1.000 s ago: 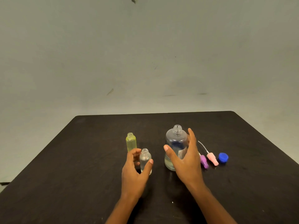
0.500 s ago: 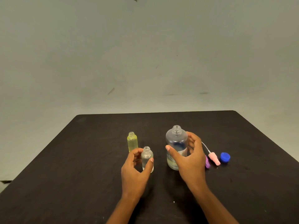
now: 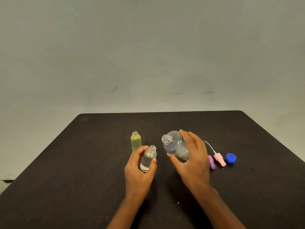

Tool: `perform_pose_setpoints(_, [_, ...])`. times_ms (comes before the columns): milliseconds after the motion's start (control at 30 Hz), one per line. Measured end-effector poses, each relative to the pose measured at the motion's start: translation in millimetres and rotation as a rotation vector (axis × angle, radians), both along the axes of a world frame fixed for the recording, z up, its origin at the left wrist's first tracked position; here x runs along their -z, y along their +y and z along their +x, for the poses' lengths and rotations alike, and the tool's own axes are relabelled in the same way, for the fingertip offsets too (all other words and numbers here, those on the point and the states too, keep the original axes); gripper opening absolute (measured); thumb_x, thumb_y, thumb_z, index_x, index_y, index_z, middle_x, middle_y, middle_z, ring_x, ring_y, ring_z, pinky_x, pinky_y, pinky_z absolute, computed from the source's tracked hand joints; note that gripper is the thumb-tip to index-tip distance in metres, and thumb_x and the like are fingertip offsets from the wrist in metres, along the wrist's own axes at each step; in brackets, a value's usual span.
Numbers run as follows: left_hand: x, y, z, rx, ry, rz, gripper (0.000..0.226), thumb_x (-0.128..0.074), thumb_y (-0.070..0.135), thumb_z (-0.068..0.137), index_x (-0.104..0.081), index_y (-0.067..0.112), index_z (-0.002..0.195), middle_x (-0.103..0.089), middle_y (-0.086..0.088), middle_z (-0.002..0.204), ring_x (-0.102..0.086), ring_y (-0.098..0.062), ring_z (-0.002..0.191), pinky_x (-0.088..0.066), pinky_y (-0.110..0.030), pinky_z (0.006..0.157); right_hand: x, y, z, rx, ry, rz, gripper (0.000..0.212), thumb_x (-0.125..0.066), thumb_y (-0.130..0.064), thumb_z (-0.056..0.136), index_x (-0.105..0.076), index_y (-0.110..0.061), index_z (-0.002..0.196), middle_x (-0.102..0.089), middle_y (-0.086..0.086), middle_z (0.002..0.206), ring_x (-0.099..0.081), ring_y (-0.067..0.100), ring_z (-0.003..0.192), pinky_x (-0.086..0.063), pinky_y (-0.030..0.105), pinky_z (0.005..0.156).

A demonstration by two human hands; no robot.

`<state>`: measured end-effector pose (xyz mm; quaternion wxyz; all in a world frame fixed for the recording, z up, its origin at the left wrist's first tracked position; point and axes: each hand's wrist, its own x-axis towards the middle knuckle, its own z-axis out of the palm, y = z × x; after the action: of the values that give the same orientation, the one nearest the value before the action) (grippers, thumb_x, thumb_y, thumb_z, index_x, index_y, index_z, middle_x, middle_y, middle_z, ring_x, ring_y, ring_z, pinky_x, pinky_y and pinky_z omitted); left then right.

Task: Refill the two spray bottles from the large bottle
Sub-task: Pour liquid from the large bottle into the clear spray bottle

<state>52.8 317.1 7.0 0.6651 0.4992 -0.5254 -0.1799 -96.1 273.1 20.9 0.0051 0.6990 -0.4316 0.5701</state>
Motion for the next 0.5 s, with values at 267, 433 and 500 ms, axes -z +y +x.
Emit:
perform_pose_setpoints(267, [-2.1,0.4,0.1,0.004,-0.061,-0.048,0.039,-0.065,0.032,0.073,-0.064,0.017,0.109,-0.067,0.010,0.102,-0.064,-0.007,0.097,-0.045,-0.010,0.080,5.6,-5.4,-2.0,0.026,0.152,-0.088,0.073,-0.075,-0.017,0.064,-0.049,-0.021,0.132,-0.052,-0.002,0.129,-0.048,0.021,0.124,-0.038,0.047,0.103])
perform_pose_setpoints(433, [-1.2,-0.9,0.9,0.001,-0.081,-0.052,0.038,-0.065,0.030,0.073,-0.065,0.019,0.110,-0.065,0.012,0.105,-0.064,-0.010,0.100,-0.047,-0.015,0.084,4.8,-5.5,-2.5,0.055,0.189,-0.104,0.084,-0.083,-0.006,0.059,-0.048,-0.023,0.133,-0.052,0.000,0.128,-0.047,0.022,0.125,-0.029,0.042,0.111])
perform_pose_setpoints(500, [-0.5,-1.1,1.4,-0.004,-0.086,-0.047,0.039,-0.065,0.031,0.073,-0.066,0.019,0.110,-0.065,0.013,0.105,-0.064,-0.011,0.101,-0.048,-0.018,0.085,3.8,-5.4,-2.1,0.074,0.204,-0.114,0.088,-0.085,-0.001,0.055,-0.049,-0.023,0.132,-0.056,0.002,0.126,-0.046,0.021,0.126,-0.028,0.043,0.111])
